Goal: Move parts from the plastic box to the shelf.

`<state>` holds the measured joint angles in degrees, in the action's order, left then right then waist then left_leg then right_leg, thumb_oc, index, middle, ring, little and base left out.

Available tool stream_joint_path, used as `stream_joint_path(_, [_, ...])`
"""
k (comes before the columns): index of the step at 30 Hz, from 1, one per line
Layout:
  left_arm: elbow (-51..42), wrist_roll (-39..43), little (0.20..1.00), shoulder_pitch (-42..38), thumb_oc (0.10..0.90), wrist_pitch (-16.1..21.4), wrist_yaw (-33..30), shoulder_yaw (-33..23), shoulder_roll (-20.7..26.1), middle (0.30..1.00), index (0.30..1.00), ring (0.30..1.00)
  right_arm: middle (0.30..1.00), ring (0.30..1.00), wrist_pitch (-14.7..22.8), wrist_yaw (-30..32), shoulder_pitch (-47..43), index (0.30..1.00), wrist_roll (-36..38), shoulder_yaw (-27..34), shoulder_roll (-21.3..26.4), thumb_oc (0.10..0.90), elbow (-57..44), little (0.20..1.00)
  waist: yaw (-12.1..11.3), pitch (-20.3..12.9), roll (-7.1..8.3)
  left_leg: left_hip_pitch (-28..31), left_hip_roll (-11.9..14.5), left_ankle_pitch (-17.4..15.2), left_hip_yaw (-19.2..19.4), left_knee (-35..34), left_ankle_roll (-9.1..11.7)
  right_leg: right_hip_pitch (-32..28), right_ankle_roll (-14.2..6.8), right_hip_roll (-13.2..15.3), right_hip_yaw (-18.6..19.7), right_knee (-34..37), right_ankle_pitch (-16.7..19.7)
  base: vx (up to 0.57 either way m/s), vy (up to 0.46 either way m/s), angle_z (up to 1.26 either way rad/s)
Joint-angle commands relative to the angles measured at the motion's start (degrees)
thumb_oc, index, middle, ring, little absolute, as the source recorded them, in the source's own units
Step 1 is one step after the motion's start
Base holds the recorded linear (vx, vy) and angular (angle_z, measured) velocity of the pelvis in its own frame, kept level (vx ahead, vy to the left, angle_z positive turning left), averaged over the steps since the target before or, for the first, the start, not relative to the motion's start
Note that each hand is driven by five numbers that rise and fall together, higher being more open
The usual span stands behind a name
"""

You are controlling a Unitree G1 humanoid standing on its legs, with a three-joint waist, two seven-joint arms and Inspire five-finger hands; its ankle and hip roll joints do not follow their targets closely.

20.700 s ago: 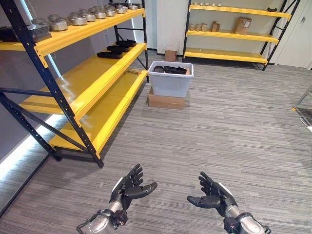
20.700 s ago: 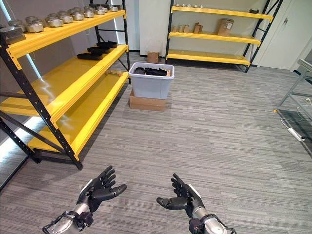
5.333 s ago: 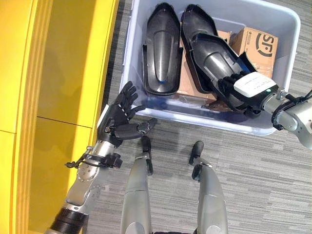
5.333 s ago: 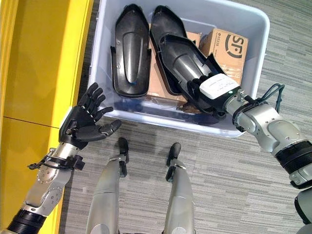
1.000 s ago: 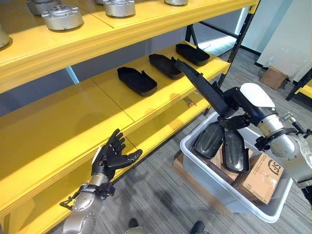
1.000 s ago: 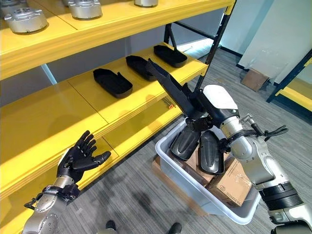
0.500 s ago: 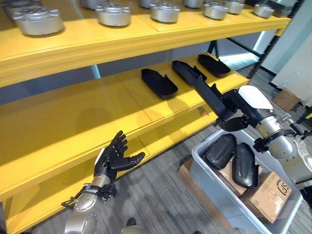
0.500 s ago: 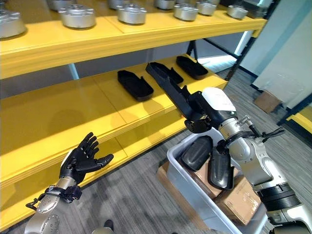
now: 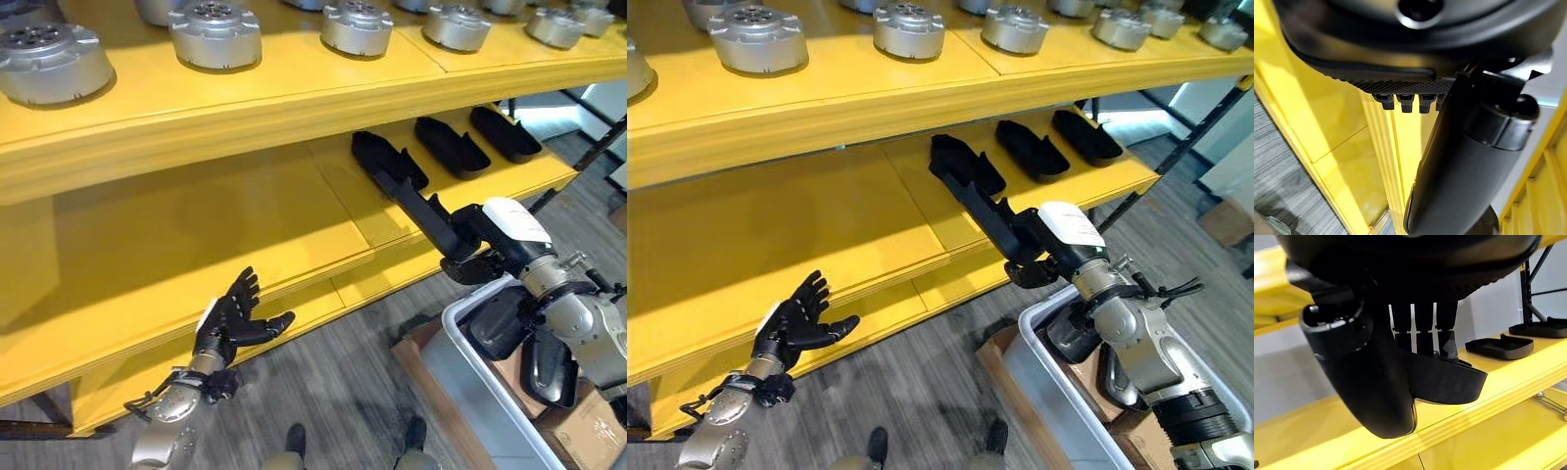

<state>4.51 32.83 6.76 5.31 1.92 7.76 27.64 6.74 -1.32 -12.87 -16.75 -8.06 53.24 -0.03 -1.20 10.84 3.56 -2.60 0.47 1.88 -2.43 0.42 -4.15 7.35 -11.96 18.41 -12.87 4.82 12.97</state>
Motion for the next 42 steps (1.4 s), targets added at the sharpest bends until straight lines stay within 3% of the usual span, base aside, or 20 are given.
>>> stream_joint_path(1, [-5.5, -1.3, 1.0, -5.7, 0.9, 6.7, 1.1, -0.8, 1.5, 1.0, 1.0, 1.0, 0.3, 0.3, 1.7, 5.2, -9.2, 0.3, 3.6, 9.6, 2.9, 0.4, -1.6, 0.3, -0.8, -3.0, 4.74, 2.3, 0.9, -6.9, 3.6, 0.6, 5.1, 0.1, -1.7, 0.9, 2.1, -6.6, 3.4, 0.07, -0.151, 0.87])
stream_joint_path(5, [-5.4, -1.1, 1.0, -4.7, 0.9, 6.7, 0.6, -2.0, 0.6, 1.0, 1.0, 1.0, 0.3, 0.3, 1.6, 4.7, -8.6, 0.3, 4.2, 10.1, 2.7, 0.4, -1.8, 0.3, -1.0, -3.7, 5.02, 2.7, 1.7, -7.1, 2.8, 0.7, 5.6, -1.6, -1.3, -0.2, 3.1, -6.6, 1.8, 0.06, -0.144, 0.51])
stream_joint_path(11, [-5.4, -0.8, 1.0, -1.8, 0.9, 6.2, 0.8, -4.0, 0.2, 1.0, 1.0, 1.0, 0.3, 0.3, 1.8, 3.4, -8.3, 0.3, 5.7, 9.7, 1.9, 0.4, -2.7, 0.3, -1.8, -6.2, 4.79, 3.4, 4.3, -7.0, 2.0, 0.3, 7.1, -3.9, 0.3, -3.0, 2.6, -5.3, -3.7, 0.07, -0.146, 0.02])
stream_joint_path(16, [-5.9, -0.1, 1.0, -1.0, 0.9, 5.9, 1.0, -3.4, -0.2, 1.0, 1.0, 1.0, 0.3, 0.3, 2.1, 3.4, -11.5, 0.3, 6.6, 7.3, 1.9, 0.4, -3.0, 0.3, -2.4, -7.5, 3.82, 4.0, 6.7, -6.3, 1.7, -0.3, 8.3, -5.3, 1.9, -5.4, 2.2, -4.9, -8.2, 0.02, -0.132, -0.04])
stream_joint_path(22, [-6.7, 0.8, 1.0, 0.2, 0.9, 5.9, 1.0, -3.7, -0.4, 1.0, 1.0, 1.0, 0.3, 0.3, 2.1, 3.3, -18.0, 0.3, 6.8, 1.9, 1.5, 0.4, -2.1, 0.3, -3.7, -8.2, 2.5, 4.1, 8.5, -4.8, 0.5, -1.1, 9.6, -6.8, 3.4, -7.2, 1.1, -5.3, -10.6, 0.01, -0.111, 0.04])
stream_joint_path(35, [-7.2, 2.4, 1.0, 2.3, 0.9, 6.0, 0.6, -4.9, -0.4, 1.0, 1.0, 1.0, 0.3, 0.3, 2.1, 2.5, -30.7, 0.3, 7.7, -8.8, 2.4, 0.4, 0.4, 0.3, -6.6, -7.4, 1.12, 1.5, 12.3, -0.4, -3.5, -1.9, 13.0, -7.9, 7.2, -11.9, -1.6, -5.9, -15.2, -0.01, -0.14, 0.2])
stream_joint_path(37, [-7.2, 2.7, 1.0, 2.3, 0.9, 6.2, 0.3, -5.2, -1.0, 1.0, 1.0, 1.0, 0.3, 0.3, 2.2, 2.6, -32.3, 0.3, 7.9, -10.1, 2.6, 0.4, 0.5, 0.3, -7.1, -6.5, 1.12, -0.4, 12.0, -0.3, -3.8, 1.2, 13.3, -8.4, 7.8, -12.1, -1.9, -5.4, -15.4, -0.03, -0.136, 0.16])
stream_joint_path(40, [-7.1, 3.0, 1.0, 1.6, 0.9, 6.2, 0.1, -4.7, -1.4, 1.0, 1.0, 1.0, 0.3, 0.3, 2.0, 3.2, -34.2, 0.3, 8.1, -10.8, 3.2, 0.4, 1.1, 0.3, -8.2, -4.0, 1.11, -5.0, 9.9, 3.2, -4.9, 8.0, 14.3, -9.4, 8.9, -11.9, -3.7, -4.7, -15.5, -0.06, -0.099, 0.26])
stream_joint_path(42, [-7.2, 3.0, 1.0, 1.1, 0.9, 6.0, 0.3, -4.2, -1.6, 1.0, 1.0, 1.0, 0.3, 0.3, 1.8, 3.7, -33.9, 0.3, 7.6, -10.3, 3.4, 0.4, 1.2, 0.3, -7.9, -3.0, 1.15, -7.5, 10.5, 4.2, -1.3, 9.2, 13.4, -9.7, 8.8, -11.0, -6.1, -5.1, -15.7, -0.03, -0.043, 0.63])
